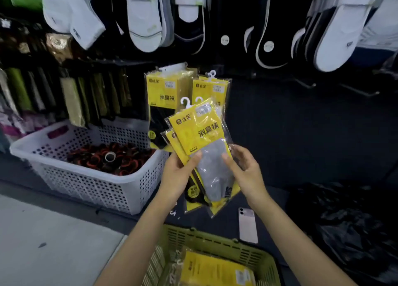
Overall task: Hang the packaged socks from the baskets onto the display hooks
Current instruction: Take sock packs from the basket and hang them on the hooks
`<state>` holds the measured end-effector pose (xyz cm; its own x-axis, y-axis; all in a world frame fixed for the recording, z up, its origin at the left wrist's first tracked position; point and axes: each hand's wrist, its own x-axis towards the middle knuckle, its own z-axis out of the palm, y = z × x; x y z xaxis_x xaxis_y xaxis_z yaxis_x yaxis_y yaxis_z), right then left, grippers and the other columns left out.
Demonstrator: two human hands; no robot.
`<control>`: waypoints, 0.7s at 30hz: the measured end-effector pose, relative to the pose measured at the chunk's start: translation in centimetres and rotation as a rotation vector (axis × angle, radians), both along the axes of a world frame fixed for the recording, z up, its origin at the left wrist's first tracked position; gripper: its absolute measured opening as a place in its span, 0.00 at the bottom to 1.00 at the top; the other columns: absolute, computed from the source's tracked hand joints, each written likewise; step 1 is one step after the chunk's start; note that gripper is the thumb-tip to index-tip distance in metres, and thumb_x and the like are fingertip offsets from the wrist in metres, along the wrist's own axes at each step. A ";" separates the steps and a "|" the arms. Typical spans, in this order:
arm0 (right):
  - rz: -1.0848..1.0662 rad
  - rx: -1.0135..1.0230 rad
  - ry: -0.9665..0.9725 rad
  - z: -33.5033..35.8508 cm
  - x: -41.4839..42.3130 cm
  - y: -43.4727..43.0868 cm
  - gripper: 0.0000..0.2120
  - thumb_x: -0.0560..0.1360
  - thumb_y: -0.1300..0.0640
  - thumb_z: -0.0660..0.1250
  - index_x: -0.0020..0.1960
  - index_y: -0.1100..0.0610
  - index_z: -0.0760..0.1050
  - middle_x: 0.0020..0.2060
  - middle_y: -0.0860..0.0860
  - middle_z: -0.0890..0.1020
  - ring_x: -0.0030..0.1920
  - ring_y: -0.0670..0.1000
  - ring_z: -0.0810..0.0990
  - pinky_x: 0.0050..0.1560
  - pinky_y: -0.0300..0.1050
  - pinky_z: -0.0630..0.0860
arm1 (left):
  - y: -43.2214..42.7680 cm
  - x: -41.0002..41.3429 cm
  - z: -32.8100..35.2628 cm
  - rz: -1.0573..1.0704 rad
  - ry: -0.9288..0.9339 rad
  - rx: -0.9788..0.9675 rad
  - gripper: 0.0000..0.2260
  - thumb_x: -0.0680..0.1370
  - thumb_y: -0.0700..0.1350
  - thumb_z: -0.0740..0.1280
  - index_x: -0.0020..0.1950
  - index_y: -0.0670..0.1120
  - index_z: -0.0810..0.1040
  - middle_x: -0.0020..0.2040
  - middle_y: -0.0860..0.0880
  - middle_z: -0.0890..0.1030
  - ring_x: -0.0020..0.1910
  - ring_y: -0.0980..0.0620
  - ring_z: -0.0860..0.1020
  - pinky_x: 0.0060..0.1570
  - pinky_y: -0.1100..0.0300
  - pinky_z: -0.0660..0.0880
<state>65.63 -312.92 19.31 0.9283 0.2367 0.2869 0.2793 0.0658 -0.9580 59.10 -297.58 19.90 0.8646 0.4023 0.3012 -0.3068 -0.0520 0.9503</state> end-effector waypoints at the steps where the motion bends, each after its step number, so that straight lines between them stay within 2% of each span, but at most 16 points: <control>1: -0.004 0.012 -0.020 0.6 0.2 0.7 0.15 0.73 0.55 0.71 0.59 0.54 0.75 0.54 0.45 0.81 0.54 0.38 0.79 0.52 0.31 0.75 | 0.3 0.3 0.5 0.011 -0.014 0.014 0.10 0.74 0.50 0.70 0.55 0.57 0.78 0.51 0.63 0.83 0.51 0.66 0.79 0.45 0.75 0.74; 5: -0.010 0.085 -0.040 2.6 0.8 2.5 0.11 0.72 0.56 0.72 0.50 0.61 0.77 0.44 0.51 0.83 0.45 0.45 0.82 0.45 0.37 0.78 | 1.5 1.4 2.2 0.057 -0.039 0.036 0.10 0.69 0.53 0.73 0.49 0.55 0.80 0.45 0.61 0.84 0.46 0.64 0.81 0.39 0.74 0.74; 7: 0.020 0.103 -0.011 3.0 1.2 3.0 0.11 0.71 0.56 0.72 0.47 0.63 0.77 0.40 0.51 0.84 0.42 0.46 0.83 0.41 0.37 0.78 | 2.2 1.8 2.7 0.088 -0.056 0.044 0.12 0.65 0.55 0.73 0.46 0.54 0.80 0.40 0.62 0.84 0.41 0.65 0.81 0.35 0.74 0.74; 10: 0.064 0.110 0.031 2.9 1.9 3.5 0.11 0.72 0.57 0.72 0.47 0.64 0.78 0.40 0.51 0.85 0.41 0.46 0.83 0.39 0.35 0.78 | 3.4 2.3 3.0 0.086 -0.068 0.056 0.11 0.70 0.56 0.69 0.43 0.49 0.80 0.36 0.59 0.84 0.36 0.63 0.81 0.33 0.74 0.72; 12: 0.067 0.145 0.080 2.7 2.2 3.9 0.09 0.73 0.58 0.70 0.50 0.63 0.79 0.43 0.54 0.86 0.43 0.50 0.84 0.40 0.38 0.80 | 4.3 2.3 2.8 0.094 -0.086 0.096 0.14 0.74 0.56 0.63 0.34 0.50 0.76 0.27 0.55 0.76 0.28 0.61 0.73 0.30 0.73 0.66; 14: 0.036 0.171 0.104 2.5 2.6 4.2 0.08 0.74 0.57 0.69 0.49 0.62 0.78 0.43 0.56 0.86 0.42 0.52 0.84 0.41 0.42 0.81 | 5.1 2.4 2.6 0.151 -0.097 0.127 0.18 0.74 0.57 0.61 0.27 0.51 0.71 0.23 0.55 0.66 0.24 0.62 0.65 0.27 0.71 0.61; 17: -0.028 0.190 0.090 2.5 3.5 4.4 0.06 0.76 0.55 0.66 0.46 0.58 0.79 0.40 0.53 0.86 0.41 0.50 0.83 0.43 0.46 0.79 | 6.5 2.4 2.4 0.264 -0.096 0.069 0.22 0.75 0.58 0.62 0.33 0.41 0.68 0.28 0.50 0.62 0.28 0.55 0.61 0.30 0.65 0.58; 21: -0.089 0.220 0.088 3.3 5.4 5.0 0.06 0.78 0.55 0.65 0.44 0.54 0.79 0.40 0.51 0.86 0.41 0.49 0.84 0.41 0.44 0.80 | 8.7 1.9 3.0 0.411 -0.118 0.042 0.21 0.74 0.61 0.61 0.30 0.49 0.59 0.24 0.56 0.58 0.25 0.58 0.58 0.25 0.67 0.56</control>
